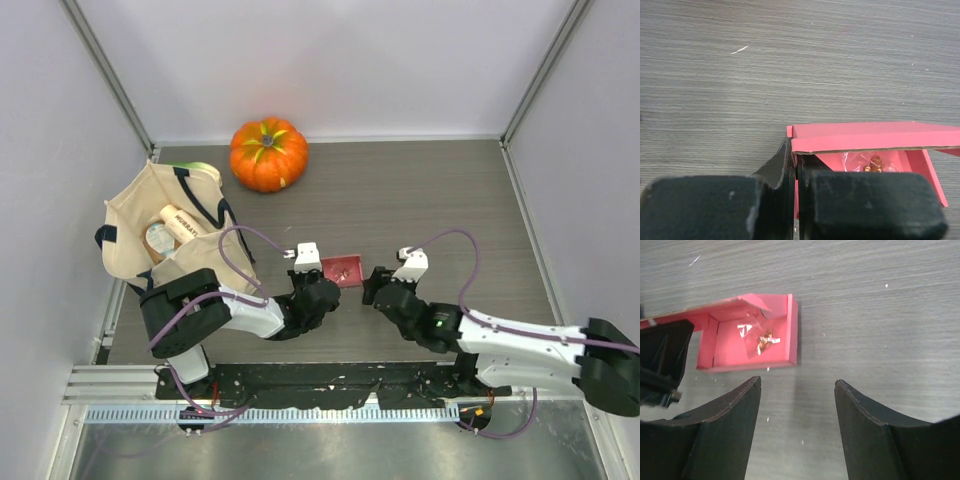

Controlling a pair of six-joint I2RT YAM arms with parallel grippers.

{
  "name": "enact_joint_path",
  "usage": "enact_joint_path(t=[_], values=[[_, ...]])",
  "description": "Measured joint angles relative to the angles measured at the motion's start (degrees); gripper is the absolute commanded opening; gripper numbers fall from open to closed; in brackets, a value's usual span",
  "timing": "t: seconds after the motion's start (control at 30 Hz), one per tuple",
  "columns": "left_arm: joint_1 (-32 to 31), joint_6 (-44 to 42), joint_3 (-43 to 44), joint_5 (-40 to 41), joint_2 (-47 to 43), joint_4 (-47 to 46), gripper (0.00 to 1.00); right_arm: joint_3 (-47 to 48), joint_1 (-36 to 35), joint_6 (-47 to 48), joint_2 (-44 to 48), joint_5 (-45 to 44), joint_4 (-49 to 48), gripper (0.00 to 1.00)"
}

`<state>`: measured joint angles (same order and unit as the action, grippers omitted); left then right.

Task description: Fold the paper box

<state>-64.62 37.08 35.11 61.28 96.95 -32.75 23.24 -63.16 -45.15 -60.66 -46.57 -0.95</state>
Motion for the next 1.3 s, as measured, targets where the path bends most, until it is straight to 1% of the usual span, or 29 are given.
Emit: enact_joint_path(t=[0.03, 0.07, 0.13, 0.2, 0.3, 0.4, 0.5, 0.53, 0.67, 0.73, 0.9, 1.0, 1.03, 1.1, 1.13, 1.2, 1.23, 1.3], values=[[-0.04, -0.02, -0.02, 0.35, 0.07, 0.02, 0.00, 0.68, 0.37, -1.60, 3.56, 2.03, 5.40, 0.71], [-0.13, -0.04, -0.02, 0.59, 0.09, 0.02, 0.00, 1.14, 0.44, -2.51, 5.88, 3.04, 8.59, 0.79], [-0.28, -0.26, -0.04, 1.05, 0.15, 0.07, 0.00, 2.89, 1.51, -4.39, 10.32, 6.38, 14.99, 0.81], [-0.44, -0.50, -0.04, 1.42, 0.24, 0.09, 0.00, 5.20, 3.67, -5.86, 12.52, 10.21, 18.95, 0.85], [-0.63, -1.09, -0.04, 1.88, 0.46, 0.04, 0.00, 9.57, 11.34, -8.55, 11.98, 18.36, 21.14, 0.86], [-0.70, -1.55, 0.13, 2.36, 0.85, -0.04, 0.00, 13.05, 20.09, -12.26, 8.76, 26.60, 20.28, 0.85], [-1.07, -1.62, 0.37, 2.91, 1.42, -0.07, 0.00, 13.90, 24.52, -17.05, 4.70, 33.03, 16.50, 0.81], [-1.20, -1.66, 0.46, 3.19, 1.66, -0.07, 0.00, 13.94, 24.79, -18.67, 3.48, 34.49, 15.47, 0.77], [-1.66, -1.73, 0.57, 4.00, 2.12, -0.07, 0.00, 13.31, 24.57, -28.20, -1.60, 40.68, 8.04, 0.73], [-1.75, -1.70, 0.61, 4.26, 2.25, -0.07, 0.00, 12.70, 24.48, -31.74, -3.19, 42.16, 4.87, 0.70], [-1.77, -1.70, 0.72, 4.52, 2.34, -0.02, 0.00, 11.76, 24.09, -39.17, -8.98, 44.19, -2.12, 0.66], [-1.77, -1.73, 0.79, 4.50, 2.34, 0.00, 0.00, 11.39, 23.41, -41.81, -11.58, 44.13, -4.39, 0.61], [-1.77, -1.73, 0.81, 4.48, 2.34, 0.00, 0.00, 11.30, 23.15, -42.45, -12.26, 43.98, -5.03, 0.54], [-1.77, -1.79, 0.87, 4.33, 2.34, 0.04, 0.05, 11.08, 22.75, -43.52, -13.25, 43.65, -6.32, 0.39], [-1.77, -1.88, 0.87, 4.17, 2.34, 0.02, 0.12, 10.84, 22.71, -44.00, -13.64, 43.63, -7.30, 0.27], [-1.77, -2.25, 0.87, 3.76, 2.29, 0.07, 0.18, 10.03, 22.60, -45.07, -14.36, 43.60, -9.49, 0.26], [-1.77, -2.40, 0.79, 2.84, 2.27, 0.50, 0.27, 9.16, 22.60, -45.86, -14.82, 43.65, -11.19, 0.26], [-1.77, -2.73, 0.20, 1.29, 2.16, 1.33, 0.36, 7.65, 22.60, -46.71, -15.93, 43.69, -13.60, 0.26]])
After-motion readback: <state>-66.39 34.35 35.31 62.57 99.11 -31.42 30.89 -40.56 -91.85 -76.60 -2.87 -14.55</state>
